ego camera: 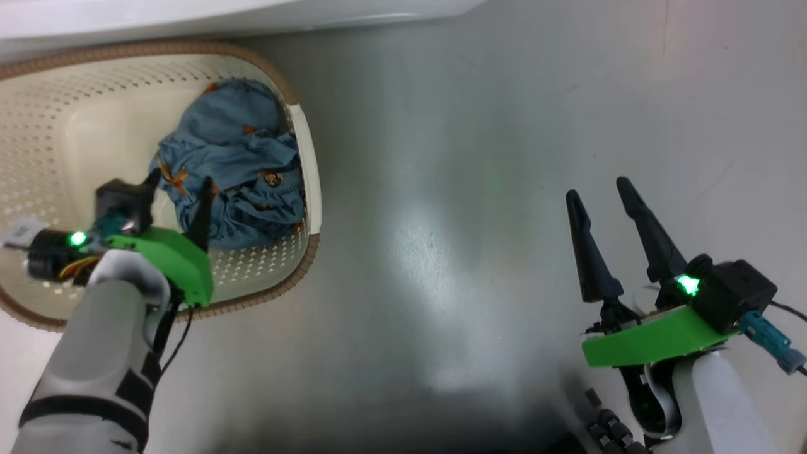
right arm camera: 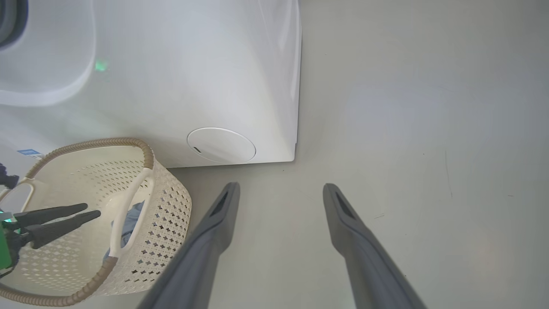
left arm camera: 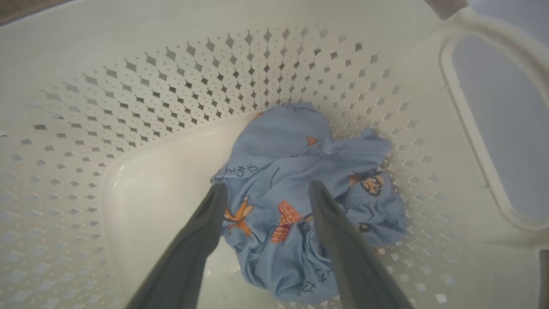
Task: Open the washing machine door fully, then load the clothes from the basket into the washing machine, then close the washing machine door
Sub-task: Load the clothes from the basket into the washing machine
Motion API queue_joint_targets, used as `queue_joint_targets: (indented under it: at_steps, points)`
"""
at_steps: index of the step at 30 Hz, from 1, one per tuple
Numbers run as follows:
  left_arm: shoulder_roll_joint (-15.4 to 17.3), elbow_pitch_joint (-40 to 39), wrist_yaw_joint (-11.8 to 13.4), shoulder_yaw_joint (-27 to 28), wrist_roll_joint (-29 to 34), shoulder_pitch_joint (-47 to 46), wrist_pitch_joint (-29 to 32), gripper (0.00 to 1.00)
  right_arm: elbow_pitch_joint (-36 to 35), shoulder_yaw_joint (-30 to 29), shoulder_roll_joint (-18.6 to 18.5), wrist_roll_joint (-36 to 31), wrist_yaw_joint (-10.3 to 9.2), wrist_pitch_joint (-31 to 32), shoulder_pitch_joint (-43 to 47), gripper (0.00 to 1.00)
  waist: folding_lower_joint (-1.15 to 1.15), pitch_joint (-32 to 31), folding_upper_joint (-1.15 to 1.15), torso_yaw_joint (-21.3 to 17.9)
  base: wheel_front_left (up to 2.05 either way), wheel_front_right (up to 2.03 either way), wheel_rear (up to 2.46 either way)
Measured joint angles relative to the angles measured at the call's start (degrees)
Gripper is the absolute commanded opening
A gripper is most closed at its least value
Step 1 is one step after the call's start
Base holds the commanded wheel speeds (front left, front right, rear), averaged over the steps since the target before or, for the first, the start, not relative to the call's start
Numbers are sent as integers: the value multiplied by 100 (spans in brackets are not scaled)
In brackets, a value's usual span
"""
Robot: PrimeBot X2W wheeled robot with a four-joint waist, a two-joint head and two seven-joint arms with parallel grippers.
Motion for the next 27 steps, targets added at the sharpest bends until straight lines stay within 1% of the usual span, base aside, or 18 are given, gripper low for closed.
queue_joint_targets:
  at_steps: [5, 8, 13, 15, 18, 24, 27]
  points:
    - [-9, 253, -7, -824, -62, -287, 0, 100, -24, -4, -1, 0, 0, 0, -48, 100, 0, 161, 0, 2, 0, 0, 0]
    - [5, 382, -7, -1135, -158, -357, 0, 100, -22, -4, -1, 1, 0, 0, -51, 100, 0, 204, 0, 14, 0, 0, 0]
    - [142, 579, -7, -1368, -398, -543, 0, 100, -18, -4, -1, 35, 0, 0, -60, 100, 0, 226, 0, 12, 0, 0, 0]
    - [147, 616, -7, -1382, -442, -583, 0, 100, -18, -9, -1, 35, 0, 0, -71, 100, 0, 231, 0, 14, 0, 0, 0]
    - [125, 711, -7, -1436, -572, -687, 0, 100, -26, -18, -2, 34, 0, 0, -118, 100, 0, 254, 0, 23, 0, 0, 0]
    - [-16, 967, -7, -1657, -1136, -868, 52, 100, -35, -27, -1, 30, 0, 0, -117, 100, 0, 354, 0, 47, 0, 0, 0]
    - [-36, 1014, -7, -1802, -1389, -972, 103, 100, -62, -42, -1, -8, 0, 0, -117, 100, 0, 418, 0, 61, 0, 0, 0]
